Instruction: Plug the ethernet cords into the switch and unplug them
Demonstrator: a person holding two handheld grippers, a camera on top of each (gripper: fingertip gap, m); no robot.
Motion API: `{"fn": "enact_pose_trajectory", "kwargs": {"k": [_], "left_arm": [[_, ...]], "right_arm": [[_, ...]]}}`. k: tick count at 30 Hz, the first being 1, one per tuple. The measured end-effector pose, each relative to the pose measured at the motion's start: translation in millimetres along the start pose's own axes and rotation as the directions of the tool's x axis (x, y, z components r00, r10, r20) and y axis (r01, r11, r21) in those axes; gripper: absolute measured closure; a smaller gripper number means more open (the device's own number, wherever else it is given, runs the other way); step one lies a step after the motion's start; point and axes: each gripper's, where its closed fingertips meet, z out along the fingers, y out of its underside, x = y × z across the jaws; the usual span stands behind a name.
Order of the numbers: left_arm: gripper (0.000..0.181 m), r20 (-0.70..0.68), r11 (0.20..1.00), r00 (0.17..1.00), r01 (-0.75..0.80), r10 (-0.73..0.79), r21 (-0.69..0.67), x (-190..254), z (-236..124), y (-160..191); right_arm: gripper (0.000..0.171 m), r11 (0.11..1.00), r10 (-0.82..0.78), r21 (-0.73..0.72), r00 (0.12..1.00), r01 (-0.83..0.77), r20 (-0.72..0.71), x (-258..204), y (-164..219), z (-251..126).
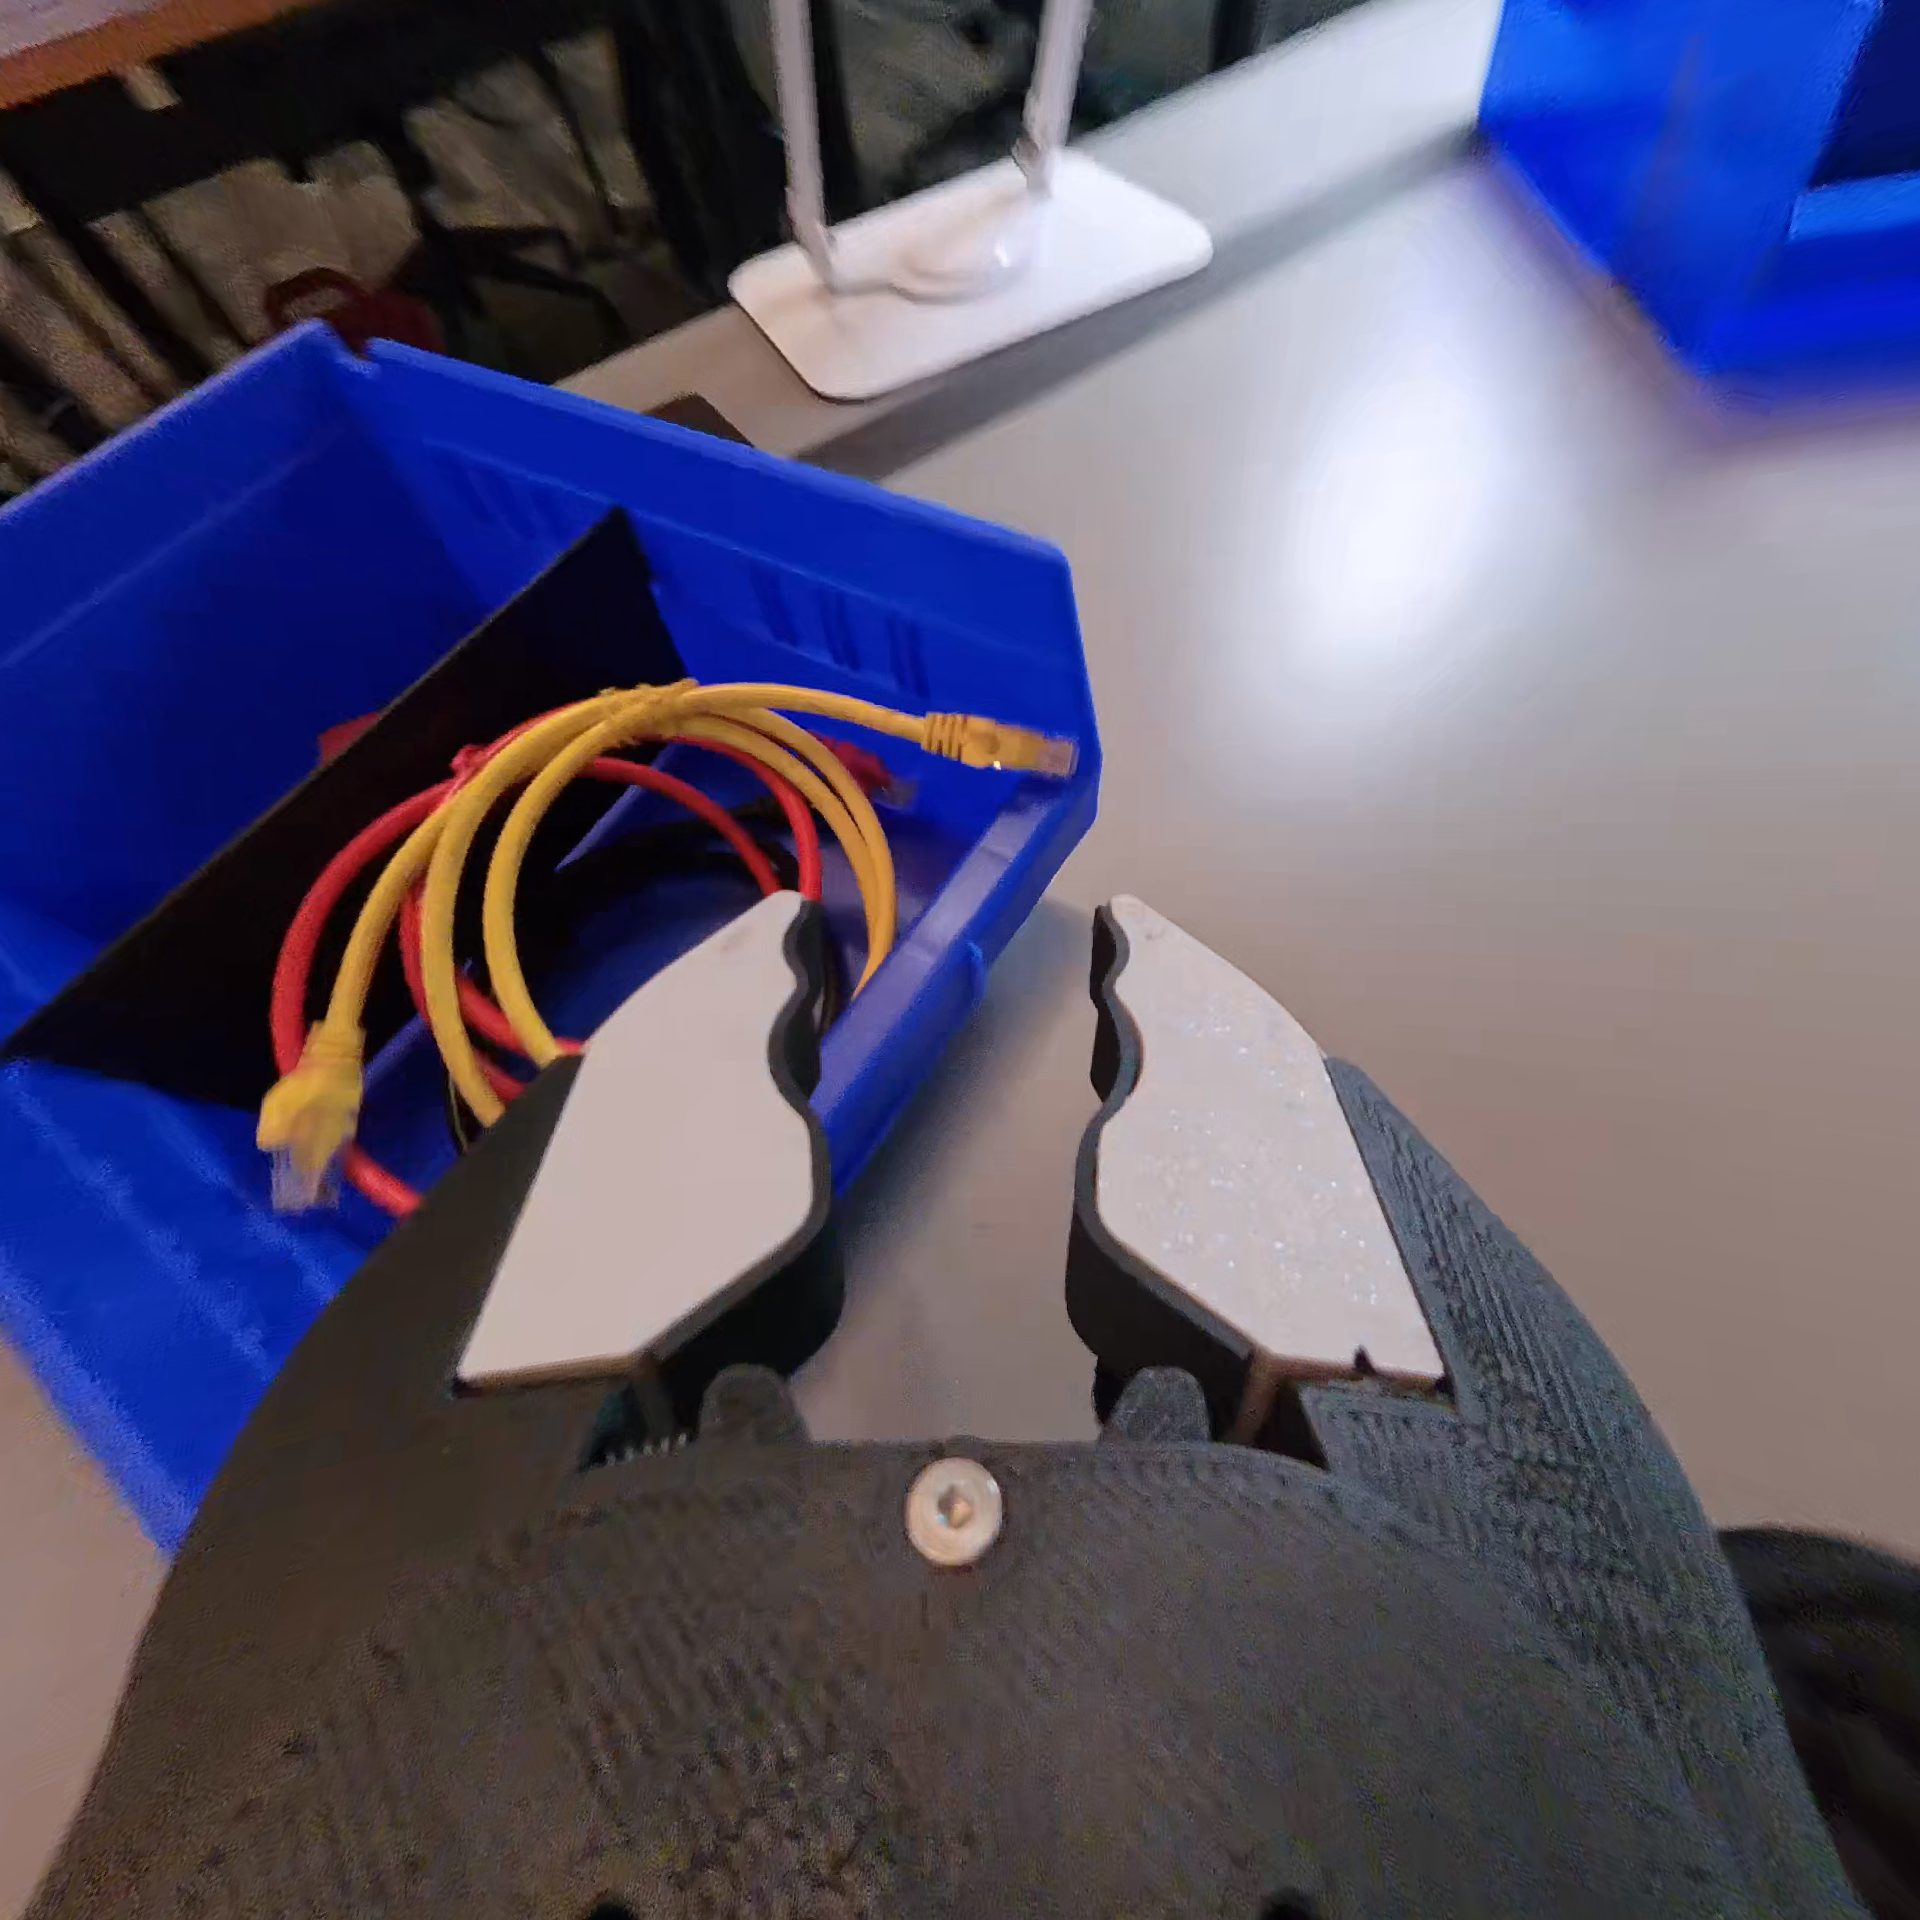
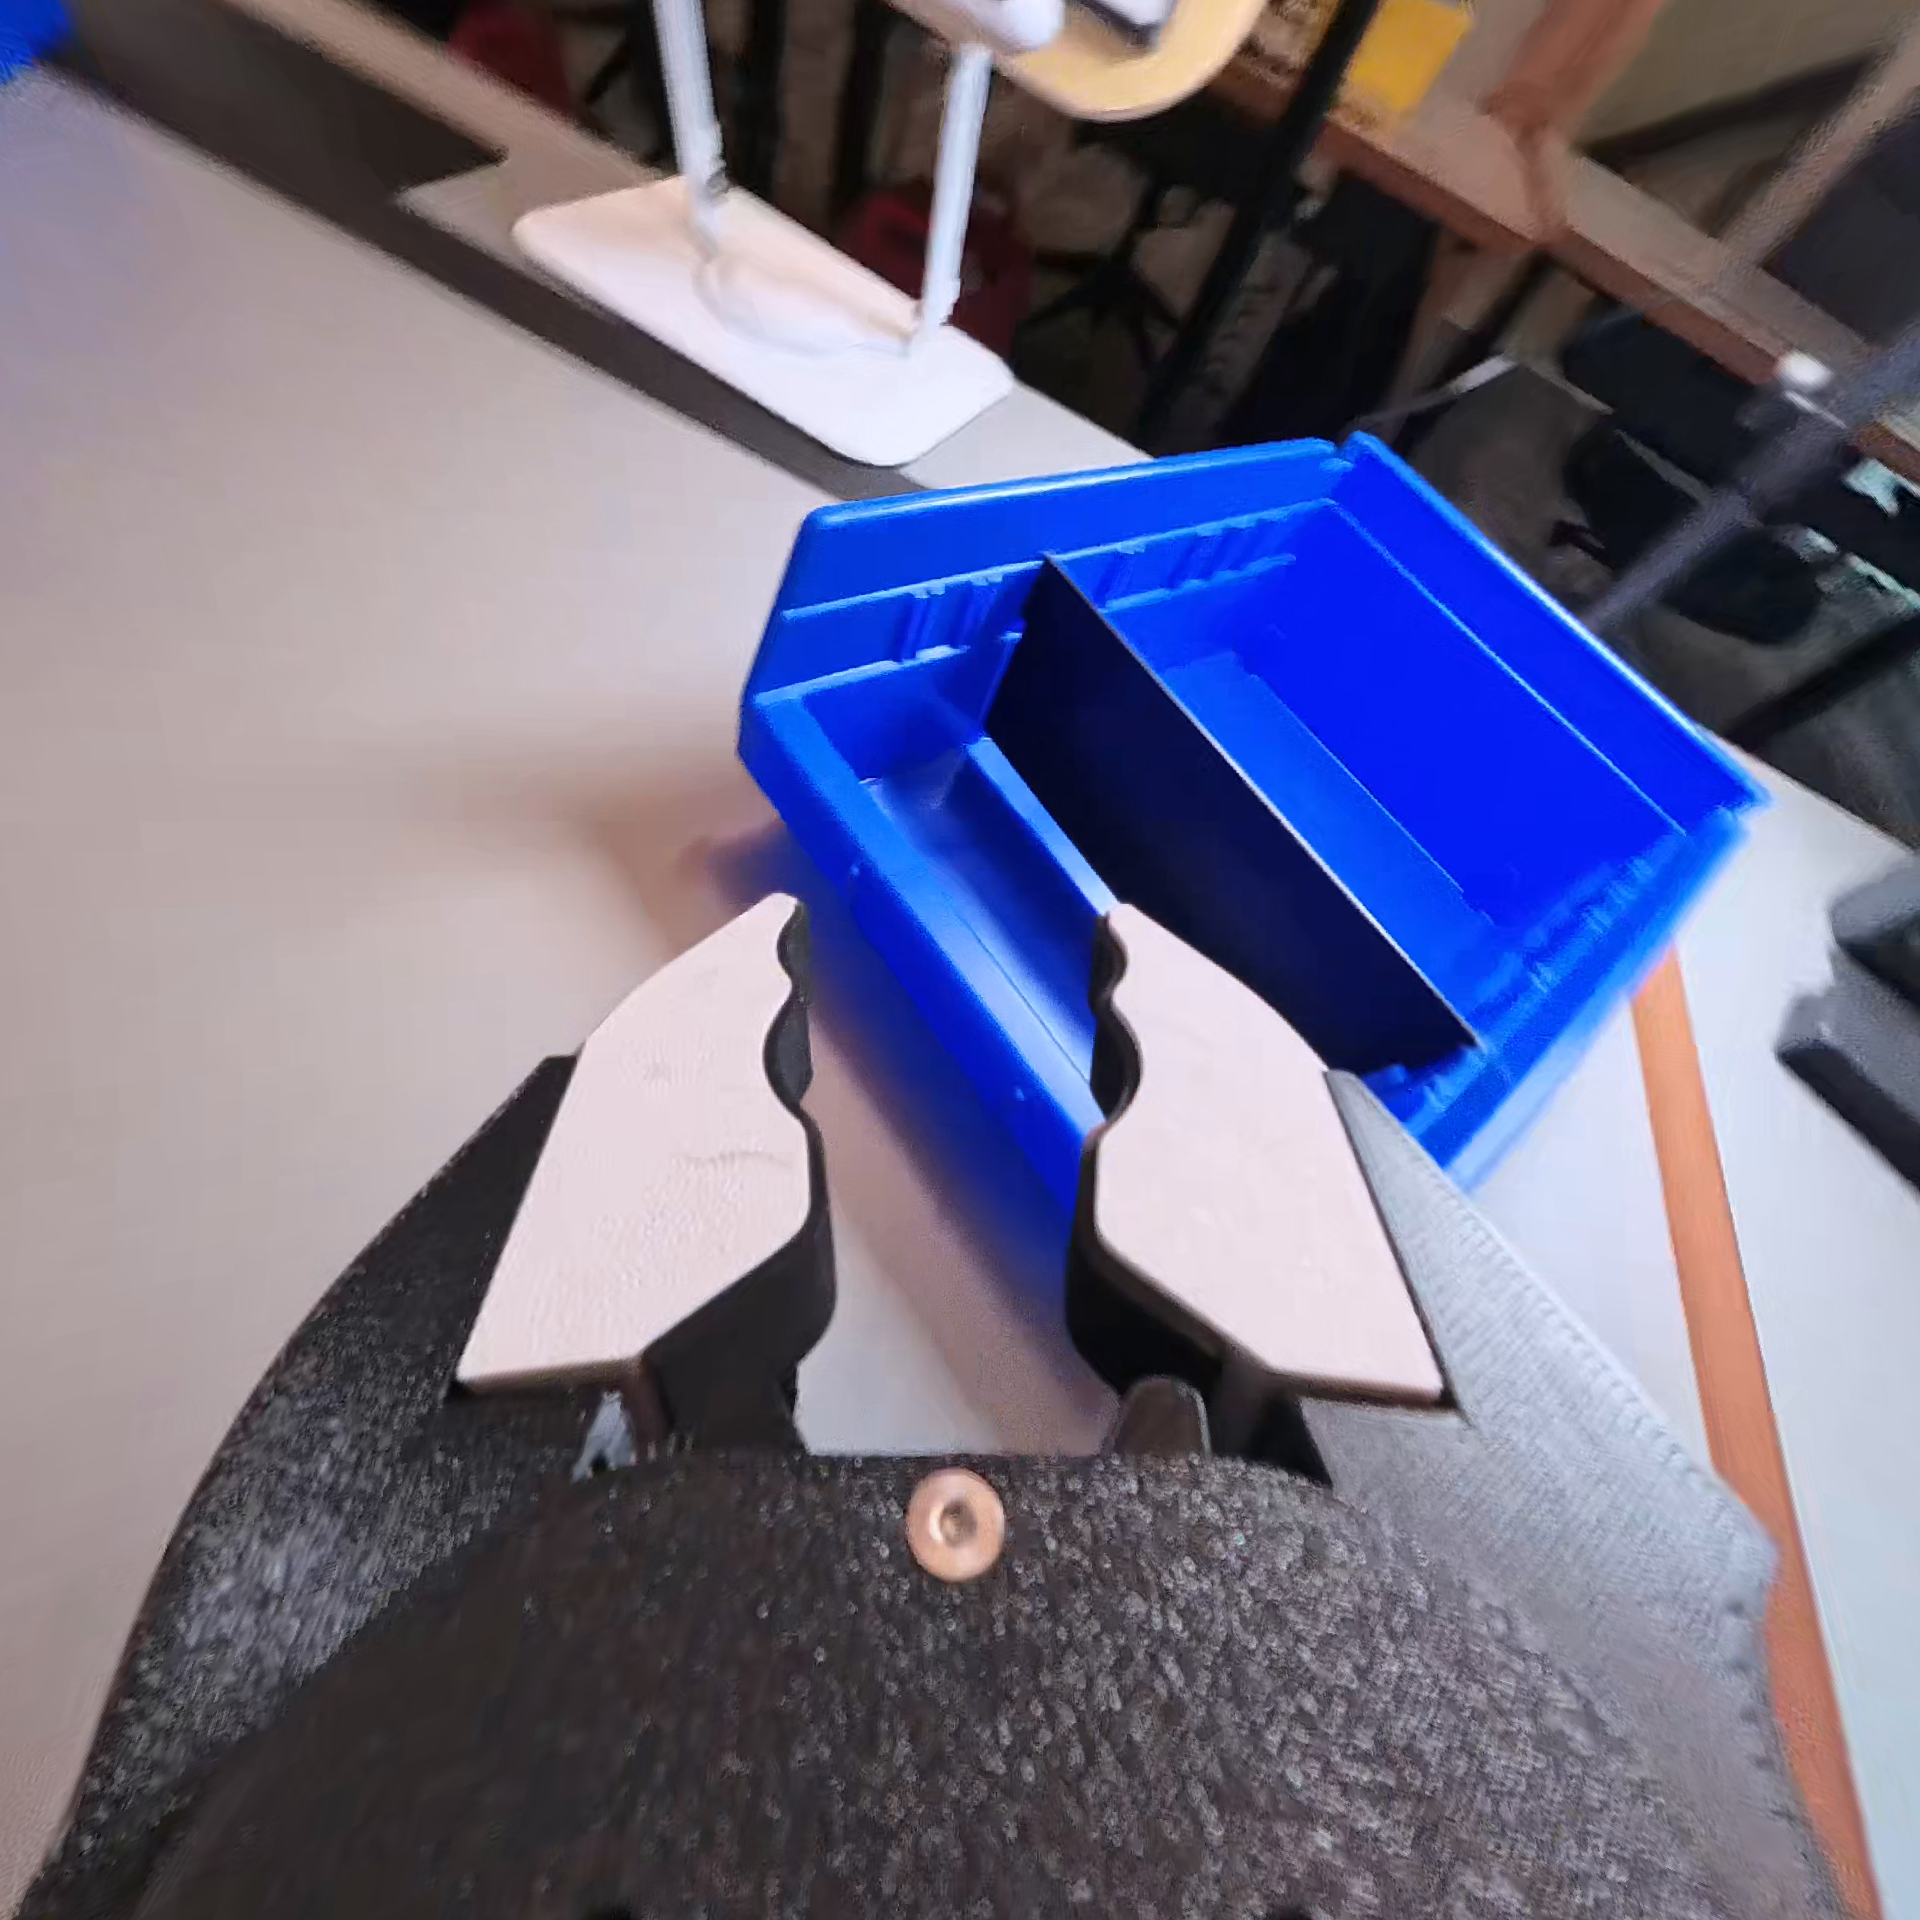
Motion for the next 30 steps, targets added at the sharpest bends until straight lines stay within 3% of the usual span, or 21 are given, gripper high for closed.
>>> {"fn": "enact_pose_trajectory", "kwargs": {"k": [6, 10, 15, 25, 30], "left_arm": [[0.134, 0.147, 0.949, 0.938, 0.309, -0.314, 0.058, -0.3, -28.8, 20.5], [0.139, 0.247, 0.931, 0.898, 0.36, -0.363, 0.059, -17.0, -35.7, 37.8], [0.141, 0.329, 0.926, 0.874, 0.378, -0.357, -0.001, -34.5, -34.1, 43.2], [0.146, 0.355, 0.932, 0.87, 0.362, -0.342, 0.01, -36.9, -33.0, 43.8], [0.146, 0.232, 0.92, 0.899, 0.322, -0.371, 0.223, -30.9, -45.0, 9.9]], "right_arm": [[0.116, 0.962, 0.264, -0.029, 0.953, -0.271, -0.149, 19.8, 39.3, -40.6], [0.117, 0.932, 0.341, -0.019, 0.897, -0.361, -0.281, 49.0, 70.0, -54.6], [0.114, 0.91, 0.388, -0.012, 0.865, -0.413, -0.319, 65.6, 74.9, -60.2], [0.111, 0.912, 0.382, -0.032, 0.875, -0.409, -0.297, 58.6, 79.6, -53.4], [0.105, 0.918, 0.385, 0.169, 0.909, -0.36, -0.156, 56.1, 45.9, -61.5]]}}
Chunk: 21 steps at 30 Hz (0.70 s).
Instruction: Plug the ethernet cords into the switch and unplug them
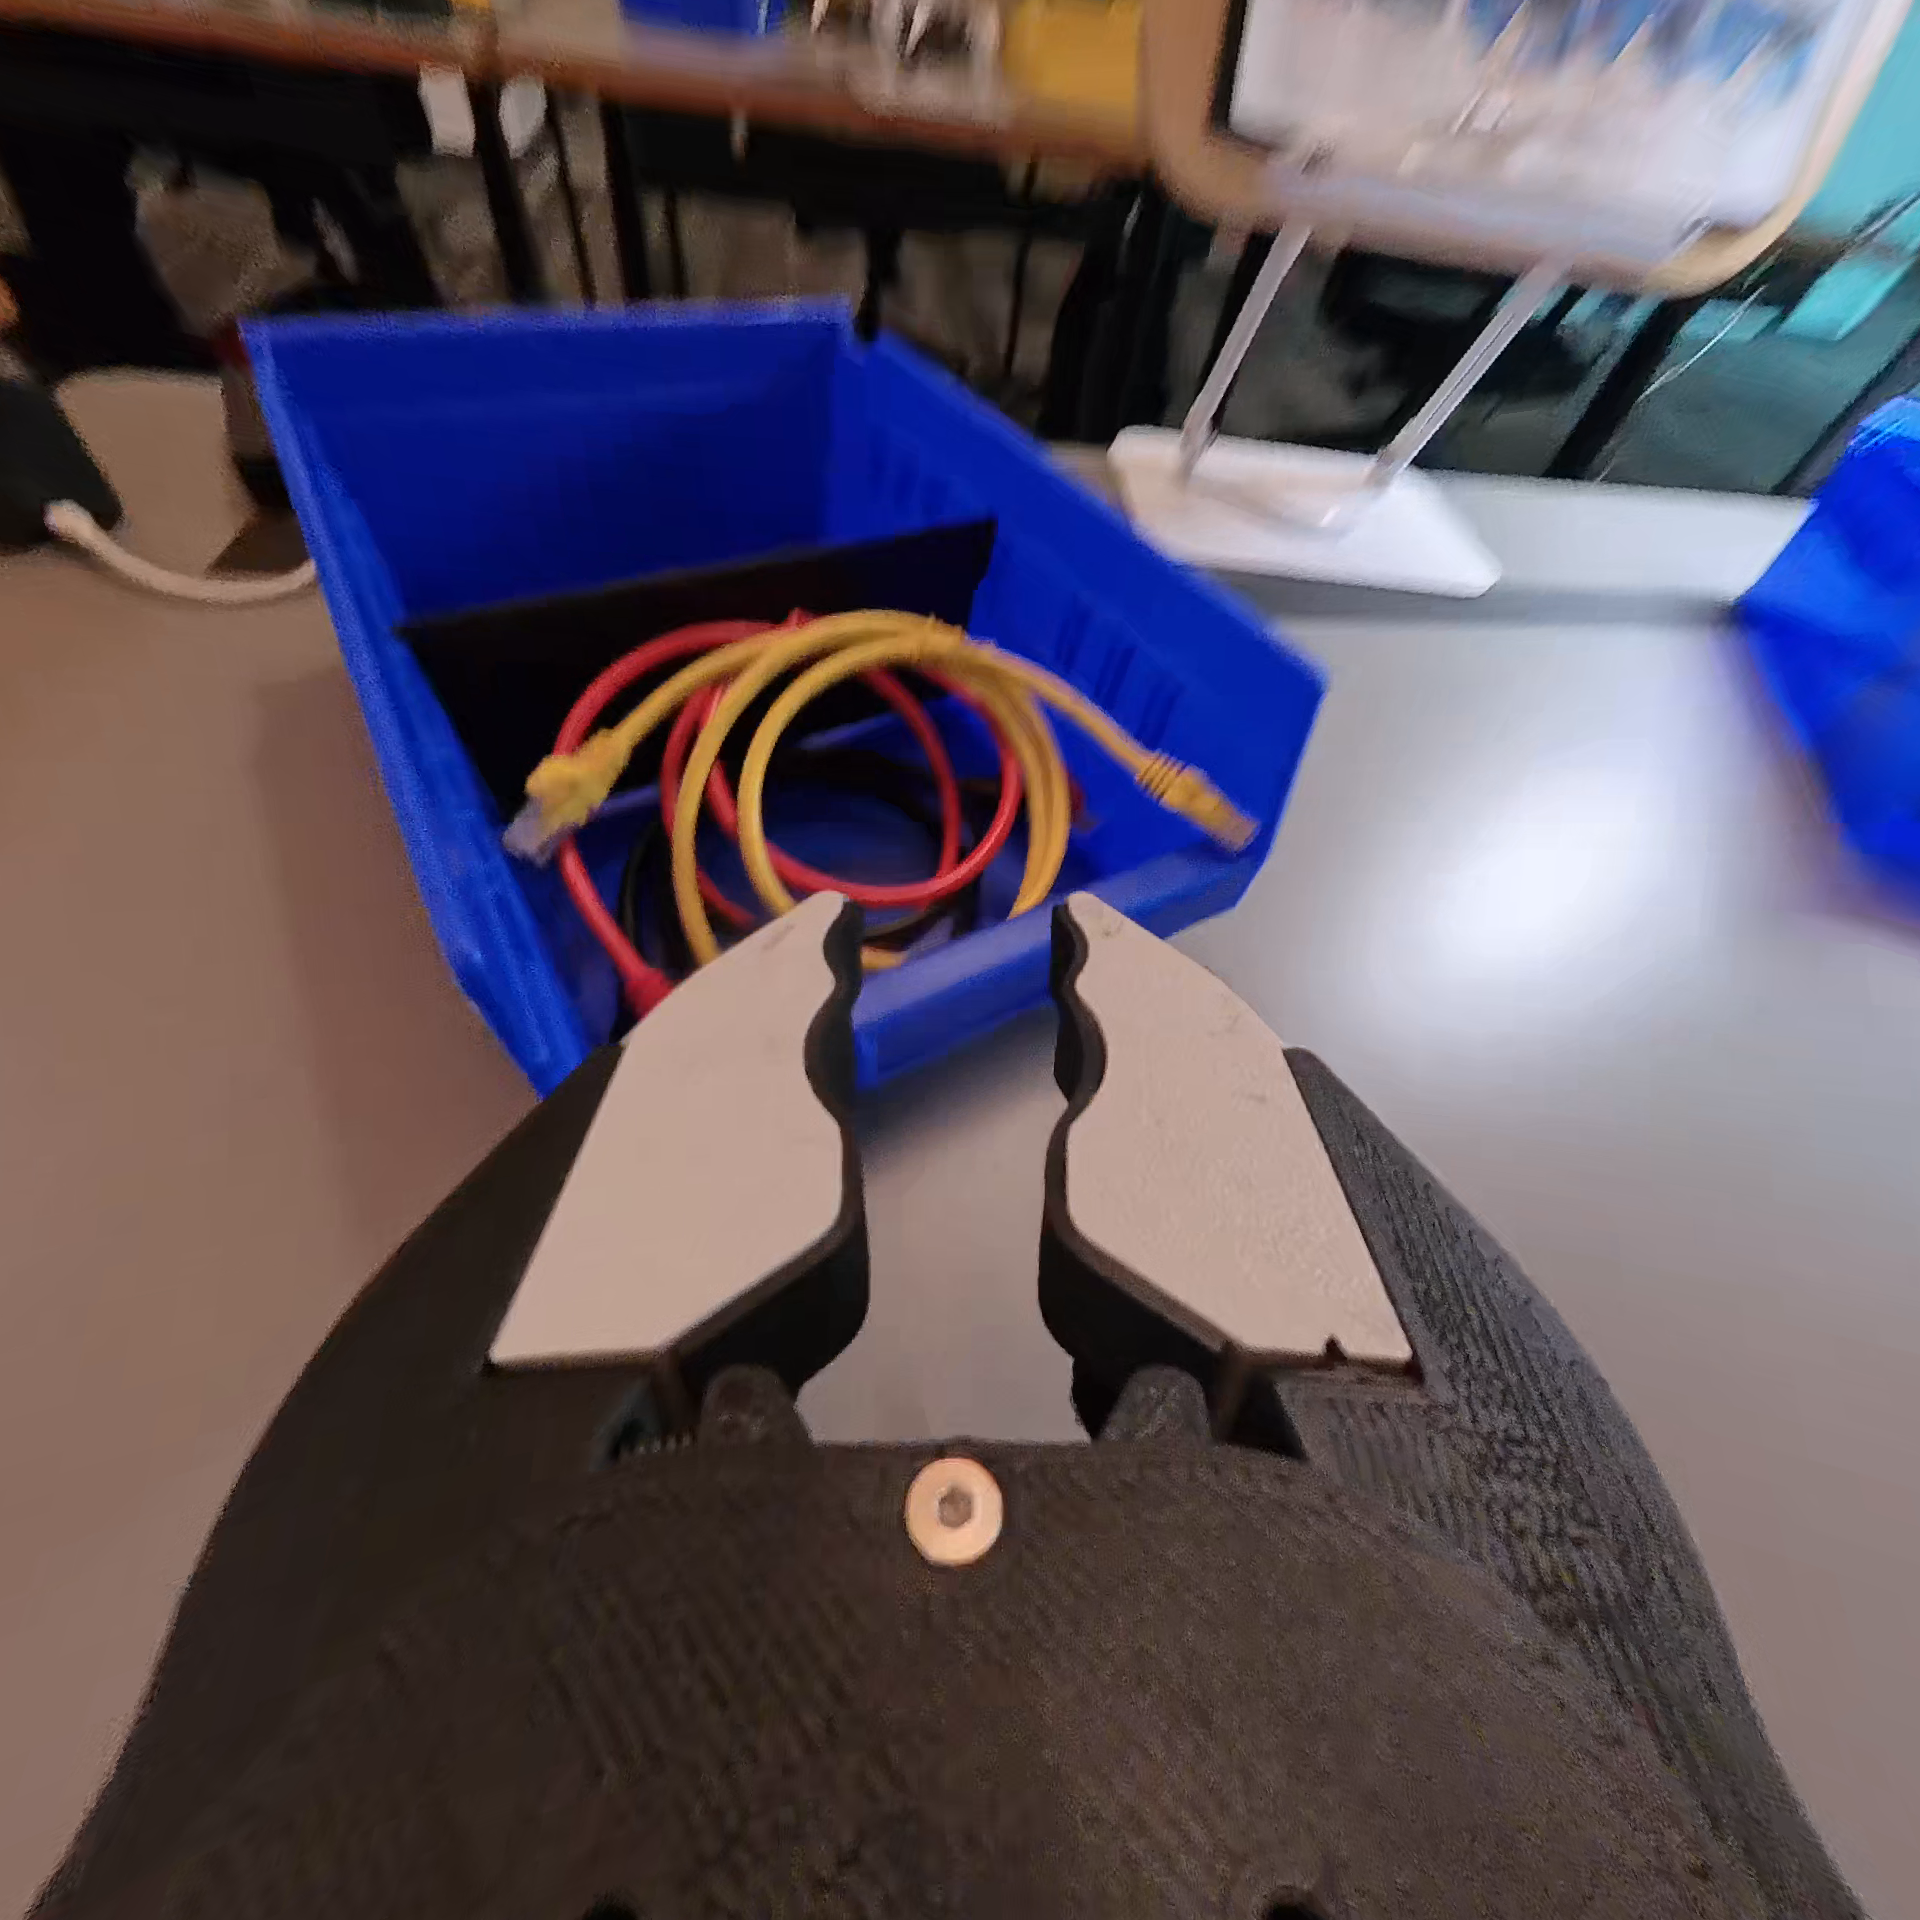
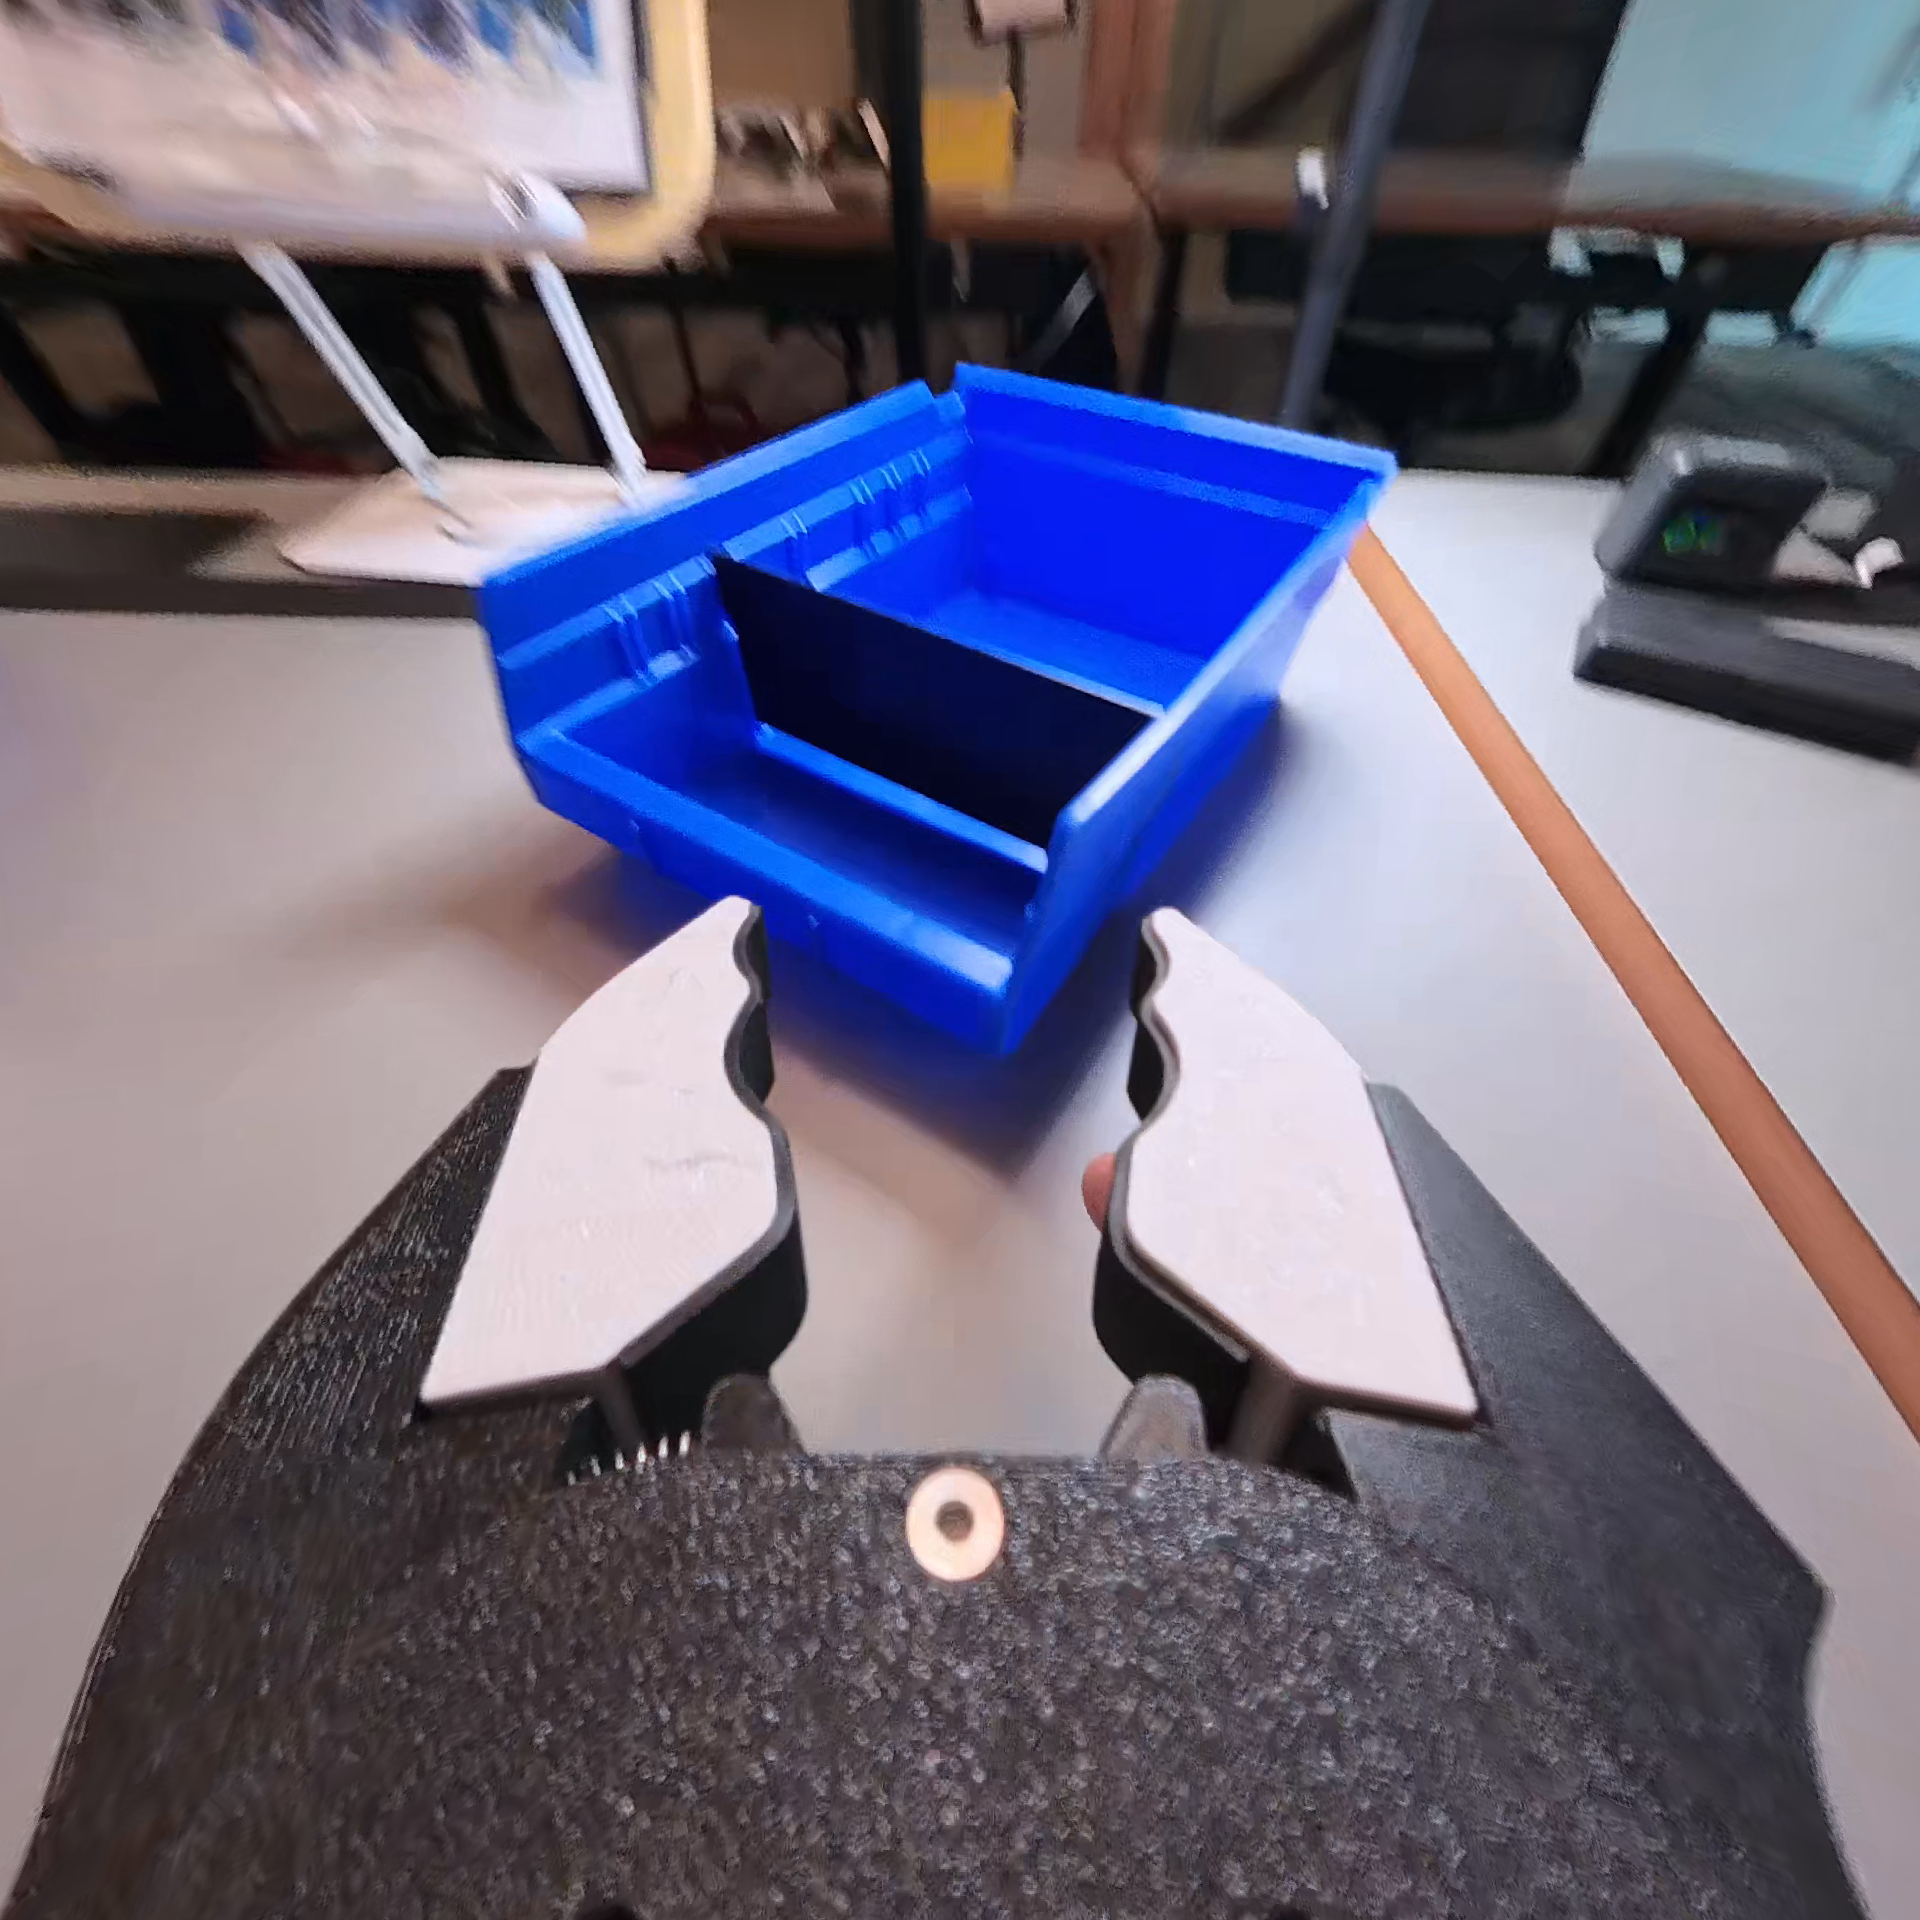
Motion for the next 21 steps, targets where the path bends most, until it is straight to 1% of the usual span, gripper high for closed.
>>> {"fn": "enact_pose_trajectory", "kwargs": {"k": [3, 6, 8, 10, 14, 18, 21], "left_arm": [[0.143, -0.134, 0.983, 0.991, 0.007, 0.018, 0.185, 13.7, -16.3, -26.0], [0.141, -0.248, 0.939, 0.967, 0.039, 0.05, 0.341, 23.1, -35.7, -43.1], [0.14, -0.278, 0.905, 0.957, 0.048, 0.079, 0.424, 25.0, -46.9, -49.4], [0.14, -0.273, 0.873, 0.955, 0.034, 0.115, 0.487, 25.8, -55.2, -52.2], [0.141, -0.286, 0.852, 0.944, 0.008, 0.167, 0.524, 34.7, -61.3, -51.2], [0.142, -0.306, 0.847, 0.935, 0.014, 0.177, 0.532, 41.6, -63.5, -51.9], [0.151, -0.321, 0.845, 0.931, 0.026, 0.174, 0.534, 41.8, -64.4, -51.7]], "right_arm": [[0.105, 0.987, 0.011, 0.159, 0.992, -0.031, 0.123, -4.6, -23.6, -11.6], [0.107, 0.952, -0.003, 0.3, 0.982, -0.054, 0.188, 0.6, -41.5, -27.5], [0.111, 0.907, -0.022, 0.415, 0.979, -0.066, 0.204, 6.2, -52.7, -42.0], [0.114, 0.862, -0.023, 0.499, 0.976, -0.091, 0.217, 12.0, -60.2, -55.4], [0.113, 0.837, 0.008, 0.53, 0.972, -0.135, 0.234, 23.7, -62.5, -66.1], [0.114, 0.846, 0.016, 0.516, 0.974, -0.134, 0.226, 27.6, -58.2, -64.6], [0.114, 0.857, 0.006, 0.502, 0.976, -0.118, 0.218, 25.1, -56.2, -61.2]]}}
